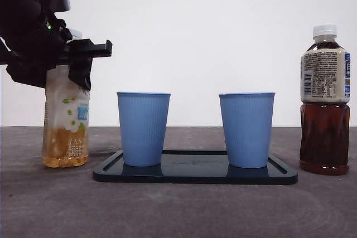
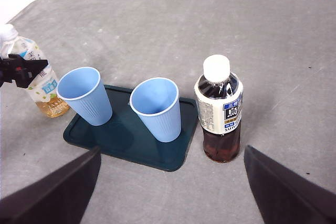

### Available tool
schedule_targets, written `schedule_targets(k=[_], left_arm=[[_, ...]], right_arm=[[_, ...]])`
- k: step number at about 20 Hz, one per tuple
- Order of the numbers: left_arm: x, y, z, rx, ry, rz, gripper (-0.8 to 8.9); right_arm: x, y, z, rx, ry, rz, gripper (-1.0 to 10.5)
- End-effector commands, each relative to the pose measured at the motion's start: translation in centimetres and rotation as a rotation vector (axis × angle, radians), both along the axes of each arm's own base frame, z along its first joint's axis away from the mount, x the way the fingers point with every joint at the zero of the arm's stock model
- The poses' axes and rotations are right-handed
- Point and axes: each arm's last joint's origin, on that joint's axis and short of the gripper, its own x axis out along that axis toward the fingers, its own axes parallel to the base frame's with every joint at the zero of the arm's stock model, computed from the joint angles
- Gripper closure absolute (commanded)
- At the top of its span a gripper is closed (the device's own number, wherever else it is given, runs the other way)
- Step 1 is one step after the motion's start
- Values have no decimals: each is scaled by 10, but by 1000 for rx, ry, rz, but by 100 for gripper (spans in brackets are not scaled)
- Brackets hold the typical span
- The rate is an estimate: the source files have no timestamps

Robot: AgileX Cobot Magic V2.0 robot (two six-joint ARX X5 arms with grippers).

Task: Pour the drink into the cup

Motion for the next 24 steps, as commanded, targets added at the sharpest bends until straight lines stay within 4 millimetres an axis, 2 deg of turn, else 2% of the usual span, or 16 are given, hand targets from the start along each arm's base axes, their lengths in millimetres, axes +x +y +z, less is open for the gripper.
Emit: schedule_targets(k=[1, 3, 8, 10, 12, 17, 21, 24], left_arm=[[2, -5, 0, 3, 0, -19, 546], [2, -5, 1, 3, -1, -19, 496], [-1, -4, 3, 4, 2, -19, 485], [-3, -3, 7, 2, -3, -19, 403], [-6, -1, 11, 0, -6, -19, 371], [-20, 5, 30, -17, -39, -22, 371], [-49, 13, 55, -47, -51, -88, 371], [-89, 25, 76, -78, -36, -193, 372]], right_arm=[[-1, 0, 5, 7, -23, 7, 513], [-1, 0, 5, 7, -23, 7, 513], [-1, 0, 5, 7, -23, 6, 513], [-1, 0, 5, 7, -23, 6, 513], [-1, 0, 5, 7, -23, 6, 513], [-1, 0, 5, 6, -23, 6, 513], [-1, 0, 5, 7, -23, 7, 513], [-1, 0, 5, 6, -23, 9, 513]])
